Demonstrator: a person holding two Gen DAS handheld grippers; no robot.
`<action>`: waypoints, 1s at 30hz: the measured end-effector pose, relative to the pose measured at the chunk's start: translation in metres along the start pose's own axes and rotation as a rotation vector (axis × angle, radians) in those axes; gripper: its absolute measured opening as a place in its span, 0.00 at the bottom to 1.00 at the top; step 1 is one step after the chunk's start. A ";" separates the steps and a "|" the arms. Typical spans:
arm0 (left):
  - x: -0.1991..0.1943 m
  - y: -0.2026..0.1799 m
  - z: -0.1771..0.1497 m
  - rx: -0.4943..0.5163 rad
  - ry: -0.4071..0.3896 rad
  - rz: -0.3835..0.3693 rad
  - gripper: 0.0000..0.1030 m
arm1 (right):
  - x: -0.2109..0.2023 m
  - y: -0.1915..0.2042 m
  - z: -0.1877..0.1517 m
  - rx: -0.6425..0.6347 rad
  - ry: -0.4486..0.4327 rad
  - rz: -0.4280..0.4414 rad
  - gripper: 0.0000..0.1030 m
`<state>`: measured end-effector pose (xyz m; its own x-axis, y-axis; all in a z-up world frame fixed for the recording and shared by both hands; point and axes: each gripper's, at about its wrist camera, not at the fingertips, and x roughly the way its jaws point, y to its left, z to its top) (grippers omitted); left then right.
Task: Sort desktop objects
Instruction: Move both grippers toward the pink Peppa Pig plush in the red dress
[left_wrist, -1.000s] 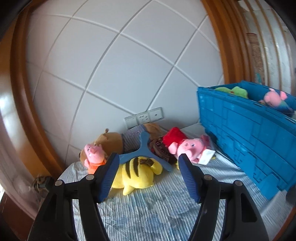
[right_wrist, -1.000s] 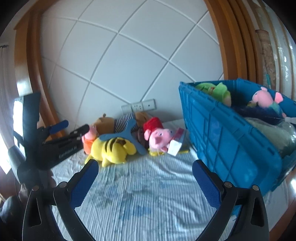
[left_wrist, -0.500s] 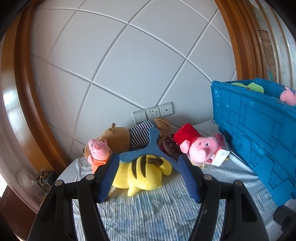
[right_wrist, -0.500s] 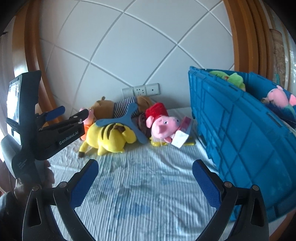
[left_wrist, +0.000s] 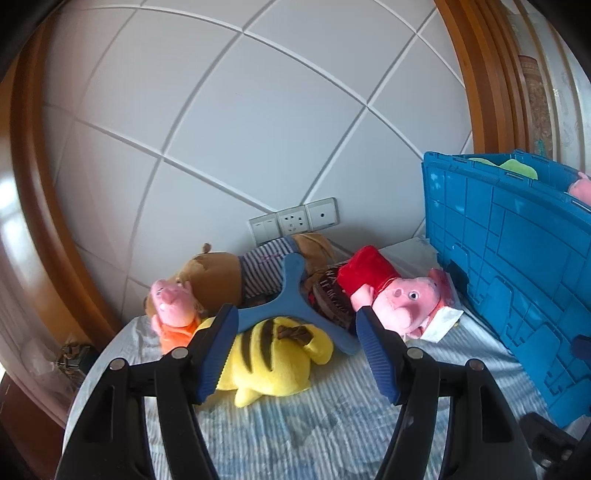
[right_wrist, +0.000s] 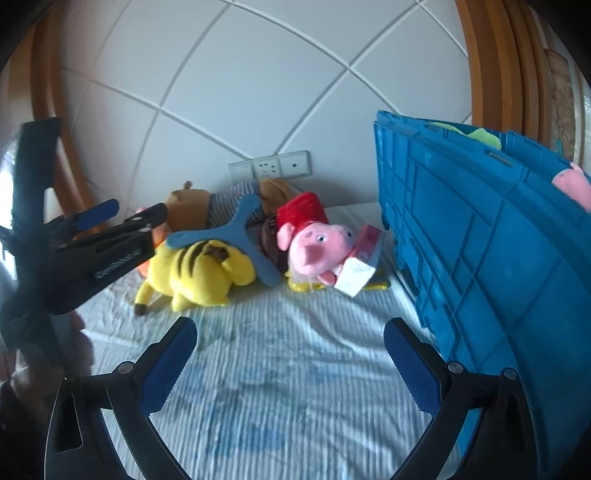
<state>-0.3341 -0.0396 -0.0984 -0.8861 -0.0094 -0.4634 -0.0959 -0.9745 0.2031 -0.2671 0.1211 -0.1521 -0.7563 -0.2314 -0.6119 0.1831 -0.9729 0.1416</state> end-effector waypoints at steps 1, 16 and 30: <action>0.007 -0.002 0.003 0.004 -0.001 -0.015 0.64 | 0.009 -0.002 0.002 -0.001 -0.005 -0.013 1.00; 0.151 -0.029 0.052 0.144 0.022 -0.262 0.64 | 0.168 -0.025 0.027 0.092 0.029 -0.038 1.00; 0.240 -0.061 0.052 0.250 0.047 -0.318 0.64 | 0.251 -0.034 0.042 0.192 0.055 -0.077 0.95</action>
<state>-0.5642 0.0288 -0.1770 -0.7734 0.2675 -0.5746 -0.4742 -0.8458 0.2445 -0.4899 0.0963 -0.2779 -0.7270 -0.1604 -0.6676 -0.0011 -0.9721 0.2347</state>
